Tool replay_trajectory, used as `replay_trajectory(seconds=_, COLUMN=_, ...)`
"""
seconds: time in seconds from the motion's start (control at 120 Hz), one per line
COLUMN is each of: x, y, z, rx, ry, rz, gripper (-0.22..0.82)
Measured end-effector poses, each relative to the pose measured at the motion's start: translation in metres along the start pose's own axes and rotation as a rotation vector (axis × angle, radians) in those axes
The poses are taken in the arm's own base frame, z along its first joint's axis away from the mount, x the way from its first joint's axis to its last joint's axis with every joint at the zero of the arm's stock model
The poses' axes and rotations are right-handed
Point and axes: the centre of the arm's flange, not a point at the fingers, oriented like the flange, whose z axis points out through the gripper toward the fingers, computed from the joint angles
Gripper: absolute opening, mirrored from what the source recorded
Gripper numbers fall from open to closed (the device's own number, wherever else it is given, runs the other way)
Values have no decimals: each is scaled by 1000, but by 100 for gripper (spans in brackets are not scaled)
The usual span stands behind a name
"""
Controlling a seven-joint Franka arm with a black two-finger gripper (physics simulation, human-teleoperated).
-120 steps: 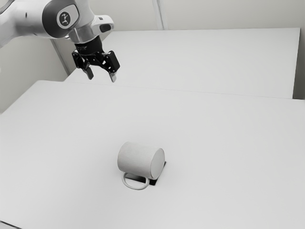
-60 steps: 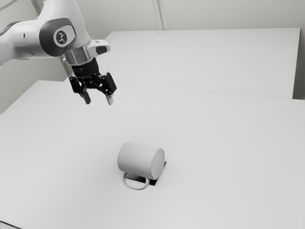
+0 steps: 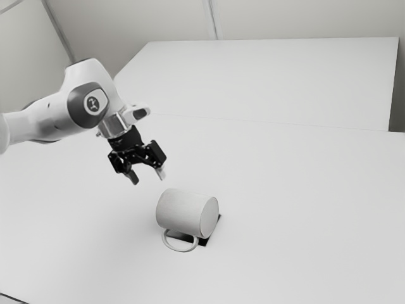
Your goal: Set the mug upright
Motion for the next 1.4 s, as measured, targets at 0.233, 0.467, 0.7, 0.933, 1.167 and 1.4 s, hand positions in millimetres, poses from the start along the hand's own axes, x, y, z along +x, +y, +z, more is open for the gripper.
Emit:
replay_trajectory(seconds=0.233, x=1, y=-14, z=32, rx=-115, ry=56, rz=-17, gripper=60)
replay_trajectory(seconds=0.467, x=3, y=-31, z=55, rx=-261, ry=100, rz=-43, gripper=60)
replay_trajectory(seconds=0.7, x=-2, y=-44, z=80, rx=-401, ry=128, rz=-52, gripper=60)
replay_trajectory(seconds=0.933, x=-13, y=-51, z=108, rx=-557, ry=169, rz=-61, gripper=60)
replay_trajectory(seconds=1.167, x=-17, y=-50, z=115, rx=-677, ry=234, rz=-17, gripper=46)
replay_trajectory(seconds=1.4, x=-18, y=-43, z=113, rx=-743, ry=285, rz=67, gripper=2)
